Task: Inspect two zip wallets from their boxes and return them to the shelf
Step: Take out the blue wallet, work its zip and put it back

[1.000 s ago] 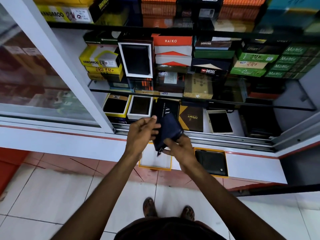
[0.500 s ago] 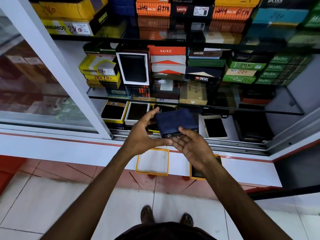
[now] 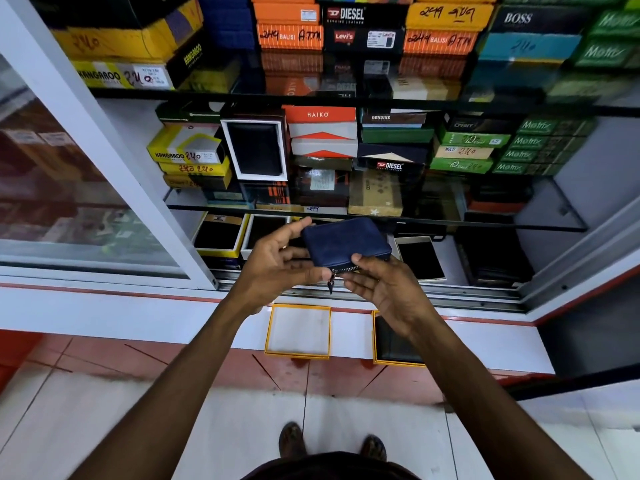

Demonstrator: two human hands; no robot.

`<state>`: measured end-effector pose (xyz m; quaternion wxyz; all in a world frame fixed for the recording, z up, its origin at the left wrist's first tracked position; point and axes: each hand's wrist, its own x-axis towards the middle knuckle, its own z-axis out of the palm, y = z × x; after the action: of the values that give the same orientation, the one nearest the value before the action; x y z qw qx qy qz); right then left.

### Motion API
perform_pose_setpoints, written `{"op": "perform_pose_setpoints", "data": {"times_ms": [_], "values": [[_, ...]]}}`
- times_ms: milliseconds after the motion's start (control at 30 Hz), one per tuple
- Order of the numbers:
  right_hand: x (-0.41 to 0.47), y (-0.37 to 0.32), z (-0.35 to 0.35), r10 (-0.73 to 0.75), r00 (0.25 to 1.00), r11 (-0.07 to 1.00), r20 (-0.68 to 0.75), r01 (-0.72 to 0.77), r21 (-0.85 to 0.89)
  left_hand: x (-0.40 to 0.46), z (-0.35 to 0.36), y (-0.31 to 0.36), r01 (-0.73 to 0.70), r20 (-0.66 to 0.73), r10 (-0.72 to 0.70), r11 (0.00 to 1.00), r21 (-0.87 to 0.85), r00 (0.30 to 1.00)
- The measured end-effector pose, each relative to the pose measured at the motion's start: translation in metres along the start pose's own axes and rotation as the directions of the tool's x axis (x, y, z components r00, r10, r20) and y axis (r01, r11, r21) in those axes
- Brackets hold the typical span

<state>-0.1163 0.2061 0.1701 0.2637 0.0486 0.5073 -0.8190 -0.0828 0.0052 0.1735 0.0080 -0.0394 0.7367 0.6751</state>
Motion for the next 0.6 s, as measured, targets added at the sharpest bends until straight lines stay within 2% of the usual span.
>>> {"op": "perform_pose_setpoints", "data": {"times_ms": [133,300,367,433,533,600], "values": [[-0.003,-0.001,-0.001,-0.048,0.999,0.997,0.001,0.048,-0.057,0.001,0.005,0.001,-0.009,-0.052,0.007,0.999,-0.040,0.999],[-0.012,0.015,0.007,-0.131,0.985,0.939,-0.116,0.085,-0.333,0.003,0.010,0.003,-0.039,-0.127,0.029,0.997,-0.071,0.991],[-0.017,0.024,0.011,-0.262,0.949,0.839,-0.176,0.134,-0.527,0.005,0.012,0.004,-0.049,-0.144,0.039,0.996,-0.068,0.989],[-0.021,0.030,0.014,-0.413,0.895,0.717,-0.168,0.206,-0.666,0.006,0.013,0.004,-0.054,-0.152,0.044,0.997,-0.062,0.987],[-0.023,0.030,0.018,-0.537,0.837,0.598,-0.103,0.292,-0.746,0.007,0.013,0.002,-0.063,-0.165,0.050,0.995,-0.073,0.985],[-0.023,0.027,0.018,-0.583,0.808,0.572,-0.081,0.338,-0.748,0.006,0.014,0.002,-0.071,-0.174,0.057,0.995,-0.074,0.983]]}}
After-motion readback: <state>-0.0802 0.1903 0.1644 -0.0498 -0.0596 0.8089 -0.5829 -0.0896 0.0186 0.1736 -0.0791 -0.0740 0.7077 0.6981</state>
